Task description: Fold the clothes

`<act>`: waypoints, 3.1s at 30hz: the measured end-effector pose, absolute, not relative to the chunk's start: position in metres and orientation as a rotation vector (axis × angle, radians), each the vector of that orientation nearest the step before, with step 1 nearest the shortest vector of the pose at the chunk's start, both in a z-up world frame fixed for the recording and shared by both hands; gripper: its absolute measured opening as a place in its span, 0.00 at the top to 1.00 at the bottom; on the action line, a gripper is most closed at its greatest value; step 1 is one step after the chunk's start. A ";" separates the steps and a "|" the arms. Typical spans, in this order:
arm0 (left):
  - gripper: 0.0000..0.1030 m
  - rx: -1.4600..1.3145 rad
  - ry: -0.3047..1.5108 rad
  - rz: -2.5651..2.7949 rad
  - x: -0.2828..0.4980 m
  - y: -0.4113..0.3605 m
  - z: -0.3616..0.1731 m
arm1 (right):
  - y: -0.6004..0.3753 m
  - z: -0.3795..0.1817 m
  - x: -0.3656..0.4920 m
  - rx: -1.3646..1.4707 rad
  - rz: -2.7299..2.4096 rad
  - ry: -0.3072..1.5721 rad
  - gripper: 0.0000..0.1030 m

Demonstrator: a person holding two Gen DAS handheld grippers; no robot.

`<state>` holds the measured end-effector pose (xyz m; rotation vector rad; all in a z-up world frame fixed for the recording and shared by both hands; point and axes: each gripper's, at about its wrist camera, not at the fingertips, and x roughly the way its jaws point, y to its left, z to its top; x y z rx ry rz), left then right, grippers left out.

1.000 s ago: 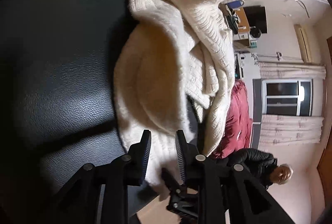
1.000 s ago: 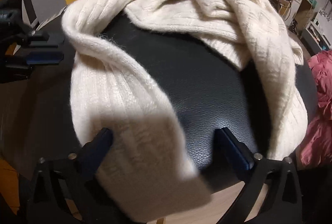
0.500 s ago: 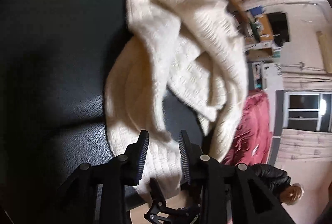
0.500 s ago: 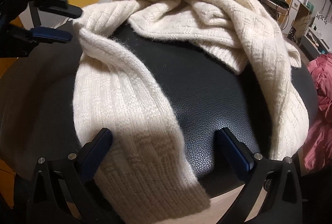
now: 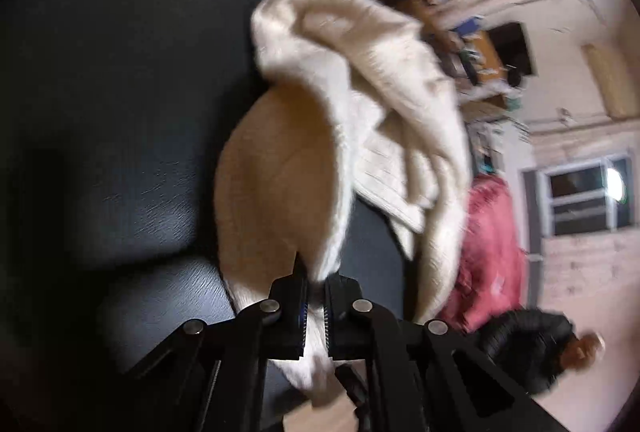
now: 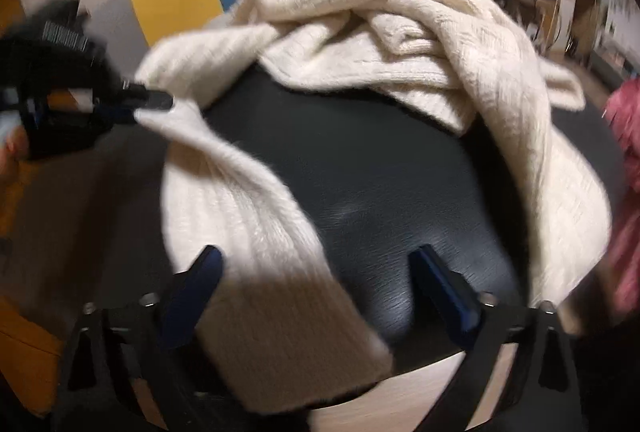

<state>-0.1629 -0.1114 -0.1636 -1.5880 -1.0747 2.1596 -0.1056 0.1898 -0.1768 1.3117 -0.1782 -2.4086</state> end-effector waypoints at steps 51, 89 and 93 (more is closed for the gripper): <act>0.72 -2.018 0.017 2.090 -0.107 -0.078 -0.181 | 0.027 -0.203 -0.055 1.284 -1.794 -0.385 0.10; 0.91 -1.362 -1.191 1.997 -0.050 -0.289 -0.167 | 0.079 -0.197 -0.018 1.291 -1.960 -0.443 0.10; 0.91 -1.461 -1.167 2.036 -0.030 -0.314 -0.179 | 0.074 -0.192 -0.022 1.291 -1.958 -0.441 0.10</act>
